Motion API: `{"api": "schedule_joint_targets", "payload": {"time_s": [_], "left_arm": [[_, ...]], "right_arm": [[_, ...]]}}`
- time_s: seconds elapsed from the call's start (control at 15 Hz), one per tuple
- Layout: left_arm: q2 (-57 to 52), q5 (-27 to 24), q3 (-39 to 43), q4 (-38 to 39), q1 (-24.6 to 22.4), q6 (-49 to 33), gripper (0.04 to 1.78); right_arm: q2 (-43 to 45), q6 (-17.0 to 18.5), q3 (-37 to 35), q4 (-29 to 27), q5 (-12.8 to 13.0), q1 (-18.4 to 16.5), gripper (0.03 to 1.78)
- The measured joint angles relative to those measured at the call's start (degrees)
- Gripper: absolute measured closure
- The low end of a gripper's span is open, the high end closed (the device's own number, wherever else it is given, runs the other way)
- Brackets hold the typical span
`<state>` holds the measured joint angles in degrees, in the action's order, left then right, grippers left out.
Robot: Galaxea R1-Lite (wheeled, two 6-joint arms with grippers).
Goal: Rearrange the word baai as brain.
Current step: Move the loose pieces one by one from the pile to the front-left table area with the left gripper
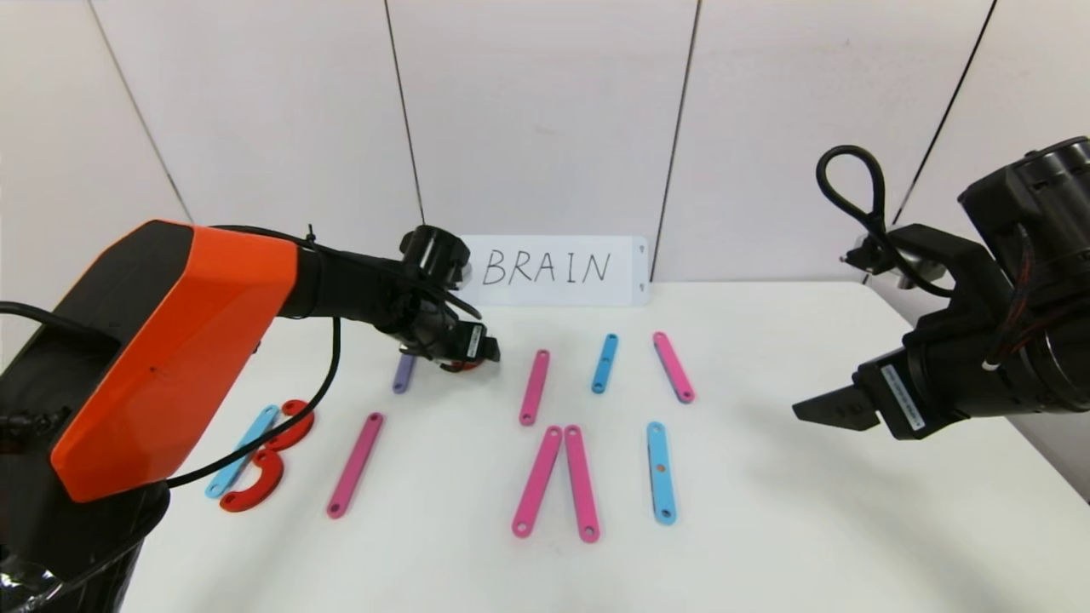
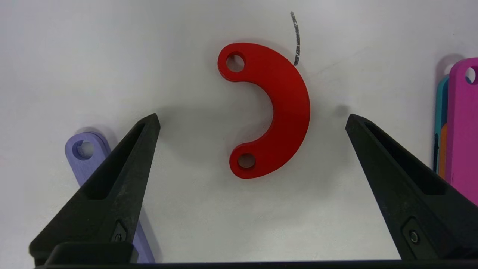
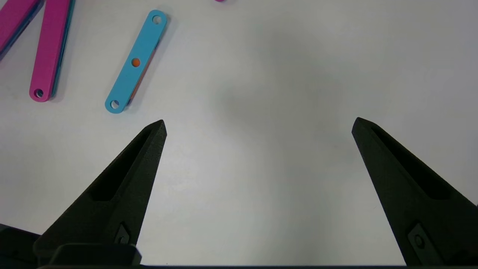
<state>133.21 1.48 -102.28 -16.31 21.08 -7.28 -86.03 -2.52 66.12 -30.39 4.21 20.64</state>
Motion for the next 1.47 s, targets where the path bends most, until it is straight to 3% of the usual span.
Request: {"api": "schedule_joint_targets", "payload": {"time_s": [1.07, 1.33, 1.47], "left_arm": [[2.38, 0.23, -3.23, -2.04, 0.20, 0.12, 0.10], [2.66, 0.43, -3.21, -2.21, 0.34, 0.12, 0.41], [2.71, 0.41, -3.21, -2.57, 0.44, 0.04, 0.73]], "right_arm": [[-0.21, -0.09, -0.20, 0.07, 0.00, 0.24, 0.07], [-0.11, -0.06, -0.20, 0.07, 0.04, 0.26, 0.07], [-0.10, -0.06, -0.20, 0.07, 0.09, 0.37, 0.07]]}}
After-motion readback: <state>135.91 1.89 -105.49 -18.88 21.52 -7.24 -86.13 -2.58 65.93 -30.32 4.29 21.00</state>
